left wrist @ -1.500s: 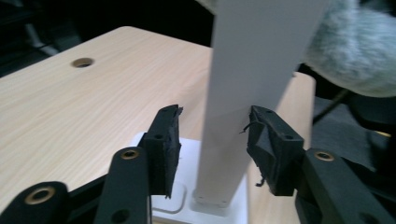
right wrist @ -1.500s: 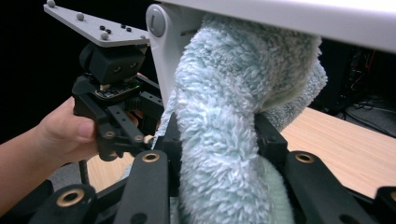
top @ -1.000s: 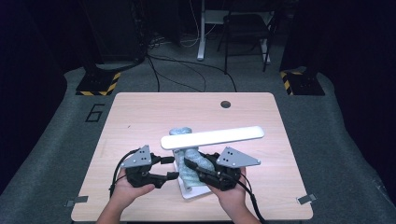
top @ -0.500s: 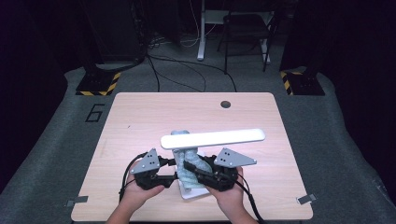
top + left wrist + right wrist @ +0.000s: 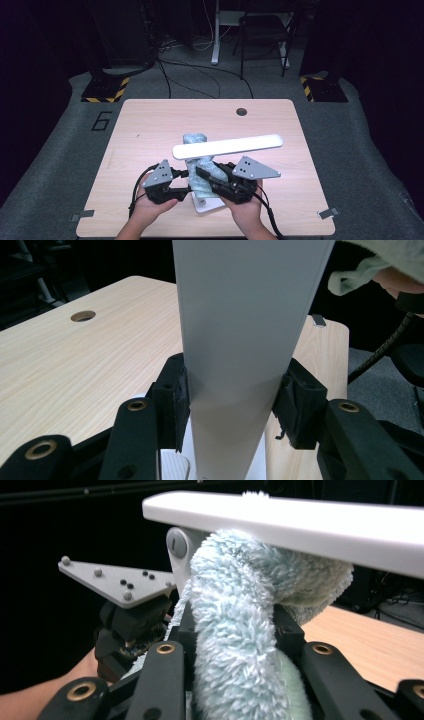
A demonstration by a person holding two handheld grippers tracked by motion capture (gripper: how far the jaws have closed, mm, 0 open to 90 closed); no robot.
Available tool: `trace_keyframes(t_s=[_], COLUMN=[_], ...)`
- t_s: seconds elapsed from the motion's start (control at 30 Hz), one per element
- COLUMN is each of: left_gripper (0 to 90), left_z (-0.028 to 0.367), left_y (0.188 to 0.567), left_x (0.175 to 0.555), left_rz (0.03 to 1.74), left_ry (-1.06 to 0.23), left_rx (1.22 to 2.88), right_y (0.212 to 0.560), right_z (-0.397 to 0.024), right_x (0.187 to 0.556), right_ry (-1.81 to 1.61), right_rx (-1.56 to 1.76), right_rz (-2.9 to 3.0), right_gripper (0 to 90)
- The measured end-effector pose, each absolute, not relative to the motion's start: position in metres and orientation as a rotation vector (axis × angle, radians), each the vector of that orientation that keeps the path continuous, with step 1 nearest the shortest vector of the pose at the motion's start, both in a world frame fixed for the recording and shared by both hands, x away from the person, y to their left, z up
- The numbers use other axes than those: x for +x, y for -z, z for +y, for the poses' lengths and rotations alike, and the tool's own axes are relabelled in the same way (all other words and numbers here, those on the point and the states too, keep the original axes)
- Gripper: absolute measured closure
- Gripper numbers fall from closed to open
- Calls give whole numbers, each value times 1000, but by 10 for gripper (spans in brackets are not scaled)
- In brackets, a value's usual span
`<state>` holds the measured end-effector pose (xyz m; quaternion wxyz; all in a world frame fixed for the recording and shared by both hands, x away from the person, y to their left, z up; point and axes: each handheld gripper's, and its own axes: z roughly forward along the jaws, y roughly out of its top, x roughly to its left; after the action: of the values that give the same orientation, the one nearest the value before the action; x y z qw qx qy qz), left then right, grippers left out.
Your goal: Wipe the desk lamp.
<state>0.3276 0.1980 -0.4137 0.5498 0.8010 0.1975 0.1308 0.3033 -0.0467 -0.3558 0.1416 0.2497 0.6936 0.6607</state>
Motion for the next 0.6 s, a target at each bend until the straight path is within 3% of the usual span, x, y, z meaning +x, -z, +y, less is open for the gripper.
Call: trace_keyframes(t_s=[0.6], left_gripper=[529], left_z=[196], left_y=[414], left_x=[326], left_rz=[469], left_ry=[-304], left_rx=[1901], right_y=[365], right_z=[-63], right_x=[297], right_ry=[-1931], right_rx=[801], right_rz=[1814], right_gripper=[689])
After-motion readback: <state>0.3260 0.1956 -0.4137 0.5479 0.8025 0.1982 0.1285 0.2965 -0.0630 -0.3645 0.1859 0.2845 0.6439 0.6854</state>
